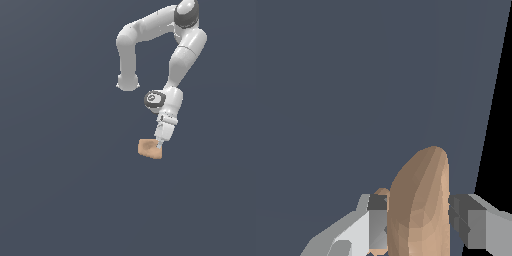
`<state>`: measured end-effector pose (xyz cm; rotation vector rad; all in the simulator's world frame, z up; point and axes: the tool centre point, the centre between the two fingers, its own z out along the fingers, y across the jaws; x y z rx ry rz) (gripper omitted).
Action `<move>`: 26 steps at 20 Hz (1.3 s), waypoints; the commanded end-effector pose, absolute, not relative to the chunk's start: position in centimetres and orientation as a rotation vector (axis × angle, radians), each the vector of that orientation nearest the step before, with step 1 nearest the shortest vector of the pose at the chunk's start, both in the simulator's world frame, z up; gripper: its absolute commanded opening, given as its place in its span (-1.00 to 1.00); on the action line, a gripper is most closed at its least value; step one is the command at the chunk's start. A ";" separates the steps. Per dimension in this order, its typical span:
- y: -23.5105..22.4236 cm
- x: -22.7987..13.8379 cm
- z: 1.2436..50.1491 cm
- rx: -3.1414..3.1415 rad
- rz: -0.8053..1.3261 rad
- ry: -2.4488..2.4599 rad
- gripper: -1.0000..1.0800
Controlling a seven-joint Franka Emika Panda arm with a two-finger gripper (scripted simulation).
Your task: Pick up the object and move it to a goal position.
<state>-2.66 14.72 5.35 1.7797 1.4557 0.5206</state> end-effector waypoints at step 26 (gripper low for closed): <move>21.6 -8.0 5.5 1.783 0.517 1.457 -1.00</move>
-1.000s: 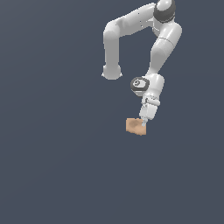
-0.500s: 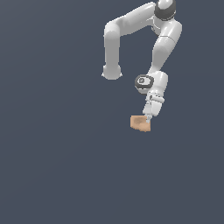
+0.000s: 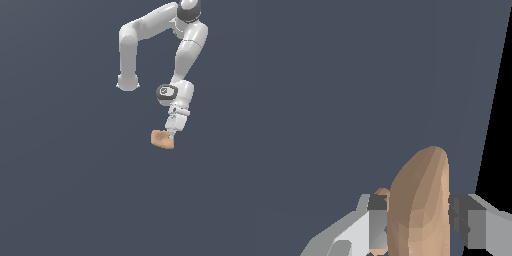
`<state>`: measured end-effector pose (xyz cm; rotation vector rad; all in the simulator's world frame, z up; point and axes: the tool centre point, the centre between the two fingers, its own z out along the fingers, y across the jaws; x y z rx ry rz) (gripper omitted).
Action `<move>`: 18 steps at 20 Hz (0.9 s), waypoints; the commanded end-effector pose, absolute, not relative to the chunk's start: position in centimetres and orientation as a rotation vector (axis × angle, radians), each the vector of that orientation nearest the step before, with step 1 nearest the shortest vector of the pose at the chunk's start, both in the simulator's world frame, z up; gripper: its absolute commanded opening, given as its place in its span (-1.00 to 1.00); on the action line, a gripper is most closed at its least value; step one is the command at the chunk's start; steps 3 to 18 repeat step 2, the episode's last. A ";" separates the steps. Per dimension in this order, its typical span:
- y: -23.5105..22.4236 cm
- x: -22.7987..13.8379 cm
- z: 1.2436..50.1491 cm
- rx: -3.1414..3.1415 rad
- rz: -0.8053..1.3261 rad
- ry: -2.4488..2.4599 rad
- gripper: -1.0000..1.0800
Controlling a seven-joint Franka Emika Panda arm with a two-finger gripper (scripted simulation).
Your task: Pick up the object and move it to a goal position.
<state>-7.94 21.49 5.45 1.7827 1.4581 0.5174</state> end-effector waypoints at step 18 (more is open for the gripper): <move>21.6 -8.0 5.5 1.783 0.517 1.457 -1.00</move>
